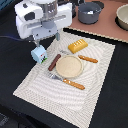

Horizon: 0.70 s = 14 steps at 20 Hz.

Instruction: Interact with the objects in diverse but meaningful ways.

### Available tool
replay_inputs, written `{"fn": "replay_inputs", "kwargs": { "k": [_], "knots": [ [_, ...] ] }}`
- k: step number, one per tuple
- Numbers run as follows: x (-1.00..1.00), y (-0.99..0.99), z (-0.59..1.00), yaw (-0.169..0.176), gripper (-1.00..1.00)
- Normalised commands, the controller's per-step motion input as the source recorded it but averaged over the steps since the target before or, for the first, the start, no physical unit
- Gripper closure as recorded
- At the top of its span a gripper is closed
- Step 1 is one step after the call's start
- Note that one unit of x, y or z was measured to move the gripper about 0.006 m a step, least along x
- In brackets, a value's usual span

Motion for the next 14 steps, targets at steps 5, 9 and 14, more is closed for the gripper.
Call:
{"fn": "replay_inputs", "kwargs": {
  "k": [5,9,14],
  "knots": [
    [-0.58,-0.23,-0.09,0.09,-1.0],
    [-0.51,-0.26,-0.19,0.084,-1.0],
    [-0.35,-0.18,-0.28,0.05,-1.0]
  ]
}}
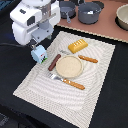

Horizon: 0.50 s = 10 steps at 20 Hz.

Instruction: Interact with the objects in diverse but meaningful ways.

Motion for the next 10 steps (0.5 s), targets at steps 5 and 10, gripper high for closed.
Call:
{"fn": "replay_inputs", "kwargs": {
  "k": [5,10],
  "knots": [
    [-0.13,-0.17,-0.31,0.0,-1.0],
    [0.0,-0.01,-0.26,-0.007,-1.0]
  ]
}}
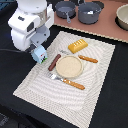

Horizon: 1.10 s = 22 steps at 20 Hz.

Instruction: Interact with the objects in diverse but meaningful ways.

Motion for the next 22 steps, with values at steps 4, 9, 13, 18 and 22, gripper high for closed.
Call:
{"fn": "replay_inputs", "kwargs": {
  "k": [4,9,13,18,22],
  "knots": [
    [0.0,0.0,-0.27,-0.029,-1.0],
    [0.0,0.0,-0.22,-0.026,-1.0],
    [-0.02,0.0,-0.23,-0.025,-1.0],
    [-0.12,-0.02,-0.23,-0.021,1.0],
    [-0.1,0.0,-0.15,-0.014,1.0]
  ]
}}
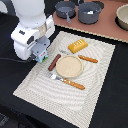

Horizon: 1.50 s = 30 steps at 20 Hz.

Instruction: Interact with the objects in diverse but meaningful ways.

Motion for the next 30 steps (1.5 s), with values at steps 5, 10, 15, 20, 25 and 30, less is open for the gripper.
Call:
{"fn": "replay_inputs", "kwargs": {
  "k": [5,10,15,20,25,30],
  "knots": [
    [-0.25,-0.07,0.09,-0.002,1.0],
    [-0.59,-0.39,0.4,-0.008,1.0],
    [-0.43,-0.46,0.47,-0.002,1.0],
    [-0.18,-0.59,0.3,0.0,1.0],
    [0.22,-0.72,0.32,-0.003,1.0],
    [0.44,-0.53,0.31,-0.024,1.0]
  ]
}}
